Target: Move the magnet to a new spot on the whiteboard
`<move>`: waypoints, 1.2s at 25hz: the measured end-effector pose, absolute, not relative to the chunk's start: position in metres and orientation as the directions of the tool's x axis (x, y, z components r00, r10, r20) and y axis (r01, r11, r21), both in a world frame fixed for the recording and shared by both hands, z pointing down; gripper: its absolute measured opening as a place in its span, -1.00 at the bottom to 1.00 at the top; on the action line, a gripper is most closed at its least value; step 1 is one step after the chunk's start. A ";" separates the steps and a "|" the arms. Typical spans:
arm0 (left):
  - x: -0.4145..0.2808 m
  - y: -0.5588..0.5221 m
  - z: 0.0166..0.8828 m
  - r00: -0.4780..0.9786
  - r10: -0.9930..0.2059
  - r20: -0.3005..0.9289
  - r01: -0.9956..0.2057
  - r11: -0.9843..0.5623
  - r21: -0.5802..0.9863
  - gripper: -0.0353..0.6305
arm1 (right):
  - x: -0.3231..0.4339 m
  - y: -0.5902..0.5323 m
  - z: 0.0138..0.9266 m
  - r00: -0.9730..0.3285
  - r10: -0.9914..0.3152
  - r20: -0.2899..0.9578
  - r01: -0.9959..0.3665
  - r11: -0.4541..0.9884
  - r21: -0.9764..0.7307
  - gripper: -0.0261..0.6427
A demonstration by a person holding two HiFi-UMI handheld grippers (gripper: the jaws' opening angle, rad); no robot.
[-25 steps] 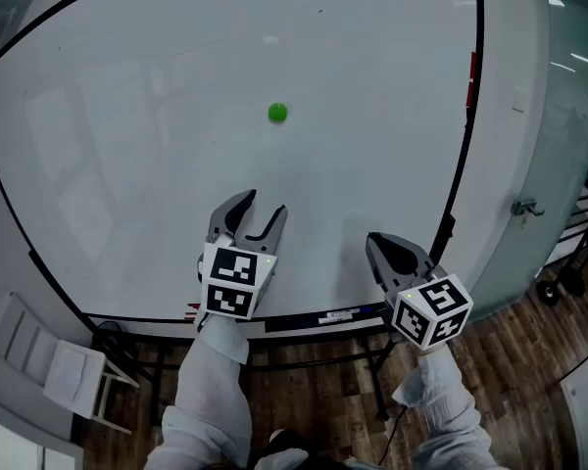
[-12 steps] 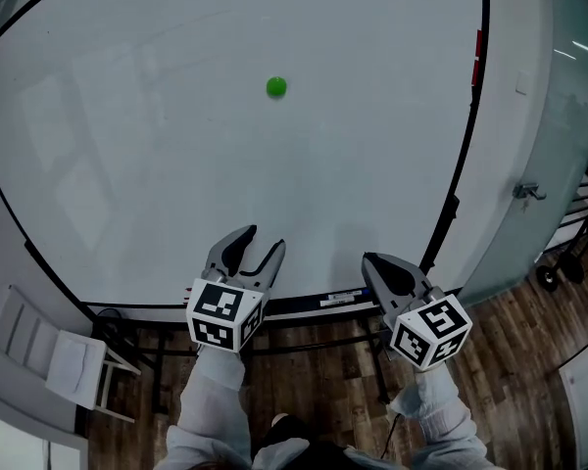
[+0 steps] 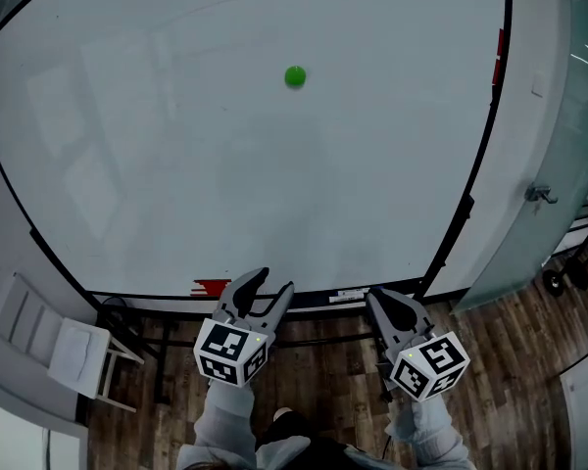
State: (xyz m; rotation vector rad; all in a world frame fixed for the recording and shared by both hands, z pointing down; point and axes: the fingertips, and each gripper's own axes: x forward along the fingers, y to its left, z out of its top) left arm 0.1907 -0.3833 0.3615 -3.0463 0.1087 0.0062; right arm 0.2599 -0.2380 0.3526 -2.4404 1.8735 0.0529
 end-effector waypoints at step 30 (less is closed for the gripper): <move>0.151 -0.356 0.482 0.995 -0.079 0.069 -0.083 -0.995 0.062 -0.87 | 0.253 -0.195 0.463 0.383 -0.922 0.058 -0.921 -0.386 -0.048 -0.83</move>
